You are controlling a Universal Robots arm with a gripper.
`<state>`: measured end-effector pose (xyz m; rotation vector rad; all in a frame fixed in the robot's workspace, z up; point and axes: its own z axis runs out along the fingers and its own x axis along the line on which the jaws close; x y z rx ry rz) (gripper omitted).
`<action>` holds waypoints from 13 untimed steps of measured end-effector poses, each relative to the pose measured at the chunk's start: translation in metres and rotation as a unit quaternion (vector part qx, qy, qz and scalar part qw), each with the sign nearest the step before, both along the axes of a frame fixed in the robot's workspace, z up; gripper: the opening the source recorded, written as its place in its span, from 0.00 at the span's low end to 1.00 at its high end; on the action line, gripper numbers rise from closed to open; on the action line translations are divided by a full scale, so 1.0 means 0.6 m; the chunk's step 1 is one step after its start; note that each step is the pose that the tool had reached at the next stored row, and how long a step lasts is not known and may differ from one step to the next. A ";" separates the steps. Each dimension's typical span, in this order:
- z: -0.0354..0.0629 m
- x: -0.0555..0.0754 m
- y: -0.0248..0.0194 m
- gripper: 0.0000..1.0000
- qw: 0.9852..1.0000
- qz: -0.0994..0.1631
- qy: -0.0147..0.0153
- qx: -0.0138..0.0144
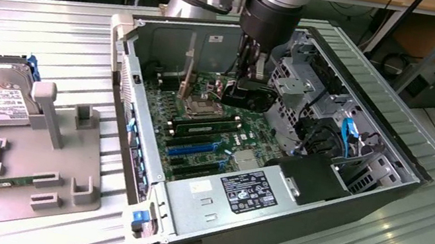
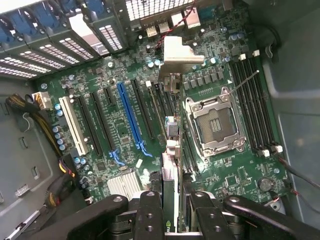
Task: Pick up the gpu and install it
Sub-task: 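Insert the gpu into the slot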
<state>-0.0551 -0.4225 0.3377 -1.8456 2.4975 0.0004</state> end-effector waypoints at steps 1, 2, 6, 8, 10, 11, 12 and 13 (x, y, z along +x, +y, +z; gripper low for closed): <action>0.000 0.000 0.0000 0.26 1.000 0.003 0.000 0.000; 0.000 0.000 0.0000 0.26 1.000 0.005 0.000 0.000; 0.000 0.000 0.0000 0.26 1.000 0.011 0.000 0.000; 0.000 0.000 0.0000 0.26 1.000 0.015 0.000 0.000; 0.000 0.000 0.0000 0.26 1.000 0.018 0.000 0.000; 0.000 0.000 0.0000 0.26 1.000 0.019 0.000 0.000; 0.000 0.000 0.0000 0.26 1.000 0.021 0.000 0.000; 0.000 0.000 0.0000 0.26 1.000 0.023 0.000 0.000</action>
